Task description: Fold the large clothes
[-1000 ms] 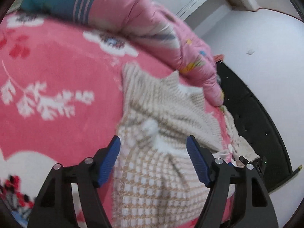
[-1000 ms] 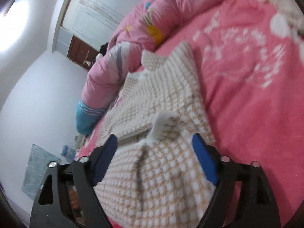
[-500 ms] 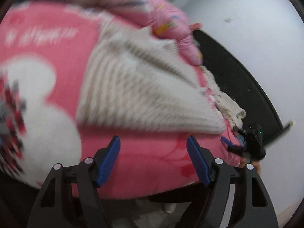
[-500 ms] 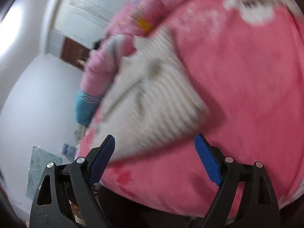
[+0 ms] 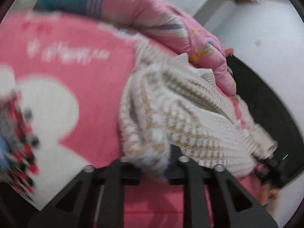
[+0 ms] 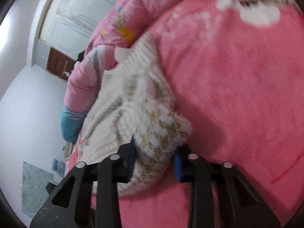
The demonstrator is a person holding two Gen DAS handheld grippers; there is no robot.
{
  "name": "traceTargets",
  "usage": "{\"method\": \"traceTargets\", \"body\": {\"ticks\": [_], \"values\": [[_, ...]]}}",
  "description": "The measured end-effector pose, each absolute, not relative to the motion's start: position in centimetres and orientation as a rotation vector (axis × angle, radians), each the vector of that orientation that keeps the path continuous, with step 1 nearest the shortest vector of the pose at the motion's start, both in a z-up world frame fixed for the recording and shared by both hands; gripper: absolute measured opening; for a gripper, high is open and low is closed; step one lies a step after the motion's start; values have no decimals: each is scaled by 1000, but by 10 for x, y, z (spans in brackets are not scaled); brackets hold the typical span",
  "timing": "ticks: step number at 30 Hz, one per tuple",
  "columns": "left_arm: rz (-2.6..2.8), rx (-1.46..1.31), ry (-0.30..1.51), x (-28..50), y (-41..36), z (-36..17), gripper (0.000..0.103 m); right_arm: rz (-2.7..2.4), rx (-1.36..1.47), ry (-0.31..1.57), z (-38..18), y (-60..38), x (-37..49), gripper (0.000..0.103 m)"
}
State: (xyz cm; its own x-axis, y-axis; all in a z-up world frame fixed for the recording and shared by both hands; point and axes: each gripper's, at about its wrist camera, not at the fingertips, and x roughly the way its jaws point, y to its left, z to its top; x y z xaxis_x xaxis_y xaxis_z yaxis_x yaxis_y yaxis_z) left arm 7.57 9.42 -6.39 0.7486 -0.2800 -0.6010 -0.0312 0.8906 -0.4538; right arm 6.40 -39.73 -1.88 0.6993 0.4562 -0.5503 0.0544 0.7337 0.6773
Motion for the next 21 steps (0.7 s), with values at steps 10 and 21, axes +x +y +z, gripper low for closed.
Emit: {"method": "traceTargets", "body": {"ticks": [10, 21], "values": [[-250, -372, 601, 25, 109, 6, 9, 286, 669, 607, 50, -406, -16, 6], [-316, -833, 888, 41, 177, -94, 40, 268, 929, 905, -53, -452, -24, 47]]}}
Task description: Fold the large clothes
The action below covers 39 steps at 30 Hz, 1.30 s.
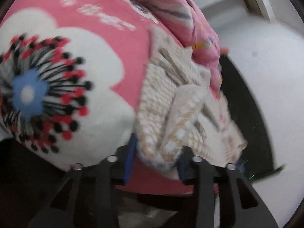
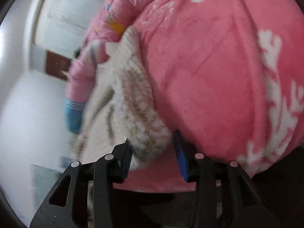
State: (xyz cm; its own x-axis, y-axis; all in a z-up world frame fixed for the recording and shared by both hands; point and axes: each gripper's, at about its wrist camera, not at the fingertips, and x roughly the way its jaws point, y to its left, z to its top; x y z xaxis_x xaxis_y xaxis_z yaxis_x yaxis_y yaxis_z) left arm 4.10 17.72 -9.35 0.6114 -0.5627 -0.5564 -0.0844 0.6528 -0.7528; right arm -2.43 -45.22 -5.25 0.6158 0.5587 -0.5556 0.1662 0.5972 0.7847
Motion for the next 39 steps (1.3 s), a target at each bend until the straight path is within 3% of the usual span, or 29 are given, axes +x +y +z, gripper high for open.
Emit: {"method": "traceTargets", "body": {"ticks": [1, 3, 9, 12, 18, 21, 23, 24, 25, 27, 34, 37, 39], "values": [[-324, -854, 858, 39, 185, -91, 41, 240, 899, 884, -45, -457, -28, 57], [-292, -860, 786, 33, 199, -82, 46, 161, 826, 809, -21, -470, -37, 69], [-148, -747, 655, 31, 214, -49, 49, 84, 627, 733, 23, -454, -25, 69], [-249, -627, 633, 42, 179, -30, 49, 202, 501, 781, 24, -402, 3, 72], [-456, -375, 791, 86, 67, -36, 49, 376, 245, 907, 2, -294, 54, 75], [-365, -211, 857, 107, 35, -57, 26, 349, 136, 966, -20, -266, 74, 44], [-326, -152, 877, 117, 24, -71, 19, 341, 130, 979, -29, -265, 75, 24], [-327, -149, 872, 117, 24, -73, 14, 320, 112, 974, -29, -265, 74, 7], [-334, -143, 861, 119, 23, -74, 9, 319, 111, 963, -27, -267, 71, 4], [-343, -125, 840, 119, 29, -73, 4, 309, 135, 925, -19, -272, 65, 2], [-331, -96, 663, 109, 36, -30, 3, 264, 139, 736, 28, -278, 42, 2], [-309, -67, 678, 122, 33, -38, 3, 253, 143, 746, 22, -273, 63, 2], [-296, -41, 752, 134, 29, -58, 4, 230, 113, 843, -12, -269, 83, 2]]}}
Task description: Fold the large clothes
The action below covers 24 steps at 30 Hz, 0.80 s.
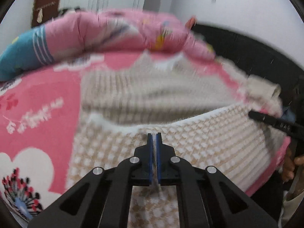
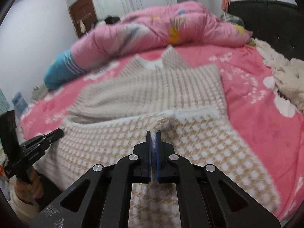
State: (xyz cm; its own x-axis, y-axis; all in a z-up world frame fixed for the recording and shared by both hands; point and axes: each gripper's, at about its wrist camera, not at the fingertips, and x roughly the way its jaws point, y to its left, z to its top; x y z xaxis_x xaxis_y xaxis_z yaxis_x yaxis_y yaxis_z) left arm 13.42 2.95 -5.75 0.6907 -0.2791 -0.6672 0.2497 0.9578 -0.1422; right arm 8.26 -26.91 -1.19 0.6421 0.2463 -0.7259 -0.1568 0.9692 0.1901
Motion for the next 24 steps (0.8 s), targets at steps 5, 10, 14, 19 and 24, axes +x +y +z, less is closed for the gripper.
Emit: {"method": "traceTargets", "body": {"ticks": [5, 10, 14, 19, 24], "values": [[-361, -124, 823, 139, 42, -73, 13, 305, 235, 926, -35, -292, 86, 13], [-320, -183, 691, 126, 85, -36, 20, 191, 121, 750, 12, -322, 66, 61], [-121, -120, 764, 152, 106, -42, 20, 59, -11, 779, 4, -334, 92, 64], [-120, -129, 858, 171, 109, -65, 13, 67, 18, 850, -18, -342, 110, 8], [-139, -118, 733, 154, 106, -37, 3, 45, 29, 707, 16, -334, 94, 5]]}}
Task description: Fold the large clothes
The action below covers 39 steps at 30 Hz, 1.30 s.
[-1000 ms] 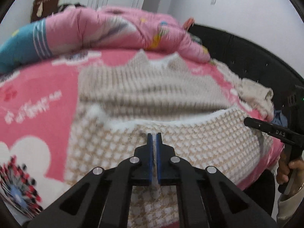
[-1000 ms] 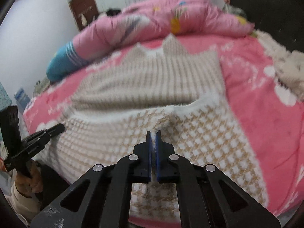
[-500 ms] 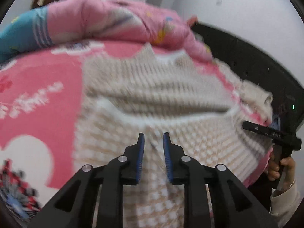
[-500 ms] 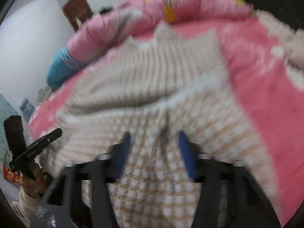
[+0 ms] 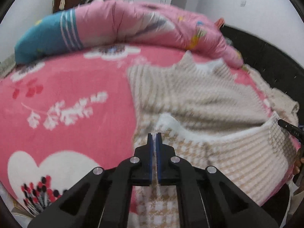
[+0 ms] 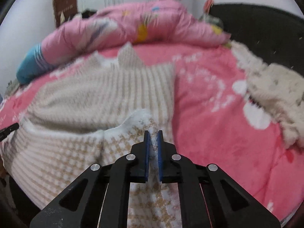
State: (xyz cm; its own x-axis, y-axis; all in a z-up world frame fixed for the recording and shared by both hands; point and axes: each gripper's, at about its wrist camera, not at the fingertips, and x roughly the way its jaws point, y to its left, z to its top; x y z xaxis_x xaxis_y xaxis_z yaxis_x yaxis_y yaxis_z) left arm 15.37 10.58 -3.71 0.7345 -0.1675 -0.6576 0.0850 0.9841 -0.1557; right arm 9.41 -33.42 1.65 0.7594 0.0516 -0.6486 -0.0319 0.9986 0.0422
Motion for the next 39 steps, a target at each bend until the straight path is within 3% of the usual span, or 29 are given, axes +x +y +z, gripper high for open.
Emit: {"method": "traceTargets", "body": {"ticks": [5, 8, 10, 11, 12, 13, 14, 18, 21, 25, 28, 36, 39], "values": [[-64, -96, 714, 168, 106, -34, 0, 5, 5, 716, 9, -339, 114, 5], [-24, -118, 884, 188, 118, -74, 0, 11, 10, 821, -31, -342, 131, 6], [-23, -155, 897, 187, 128, -82, 1, 28, 35, 848, -40, -347, 133, 9], [-25, -169, 884, 181, 133, -79, 1, 31, 49, 839, -36, -349, 130, 13], [-13, -181, 861, 174, 138, -72, 1, 25, 65, 829, -29, -353, 127, 27], [-4, -187, 832, 167, 142, -64, 1, 13, 78, 814, -21, -356, 123, 51], [-1, -190, 803, 161, 144, -57, 1, 10, 96, 787, -12, -360, 116, 58], [-102, -195, 656, 129, 138, -14, 1, 118, 171, 727, 17, -355, 89, 58], [-246, -176, 652, 127, 109, -6, 1, 276, 196, 766, 20, -325, 87, 58], [-219, -48, 826, 156, 60, -47, 5, 370, 157, 900, -11, -277, 112, 59], [-142, -108, 886, 175, 71, -86, 5, 348, 144, 960, -51, -262, 140, 60], [-131, -156, 847, 164, 76, -82, 5, 343, 167, 957, -7, -275, 120, 60], [-126, -196, 837, 164, 81, -85, 5, 383, 148, 922, 15, -270, 100, 65]]}}
